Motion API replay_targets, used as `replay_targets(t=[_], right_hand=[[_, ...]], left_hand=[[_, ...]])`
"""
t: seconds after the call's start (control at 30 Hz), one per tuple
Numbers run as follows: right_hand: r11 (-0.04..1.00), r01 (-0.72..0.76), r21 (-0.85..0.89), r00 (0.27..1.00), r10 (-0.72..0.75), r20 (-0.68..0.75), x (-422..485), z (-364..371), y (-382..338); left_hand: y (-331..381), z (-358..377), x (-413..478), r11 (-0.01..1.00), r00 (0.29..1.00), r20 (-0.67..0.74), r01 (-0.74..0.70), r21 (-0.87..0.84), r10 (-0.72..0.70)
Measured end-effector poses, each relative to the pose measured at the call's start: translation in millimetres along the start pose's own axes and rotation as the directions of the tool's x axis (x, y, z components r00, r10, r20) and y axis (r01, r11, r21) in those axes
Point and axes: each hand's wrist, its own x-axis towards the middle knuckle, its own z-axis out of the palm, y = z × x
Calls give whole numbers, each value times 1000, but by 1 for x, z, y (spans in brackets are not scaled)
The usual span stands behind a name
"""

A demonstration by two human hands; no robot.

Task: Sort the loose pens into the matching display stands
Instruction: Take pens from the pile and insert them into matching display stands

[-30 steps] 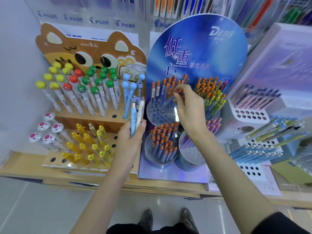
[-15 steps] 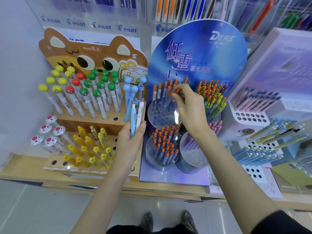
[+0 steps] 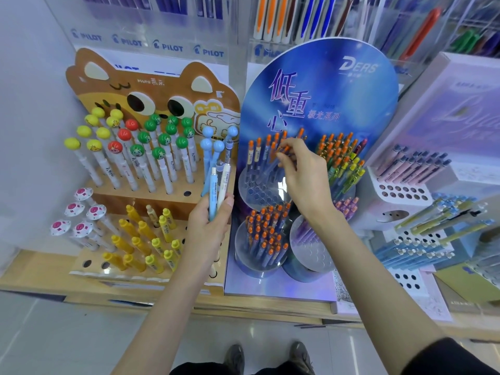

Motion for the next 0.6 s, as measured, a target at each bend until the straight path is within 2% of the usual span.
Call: replay_targets(t=[0.23, 0.37, 0.47, 0.6], right_hand=[[998, 56, 13, 996, -57, 62, -3, 13, 2], [991, 111, -77, 993, -113, -28, 0, 26, 4], [985, 97, -144, 992, -107, -63, 3, 30, 3], [963, 37, -266, 998, -21, 66, 10, 30, 2]], left_hand=[[-1, -1, 3, 1000, 1000, -6, -1, 4, 1], [0, -2, 5, 1000, 1000, 1, 19, 1, -19], [0, -5, 6, 1000, 1000, 0, 16, 12, -16], [0, -6, 5, 1000, 1000, 1, 10, 15, -10]])
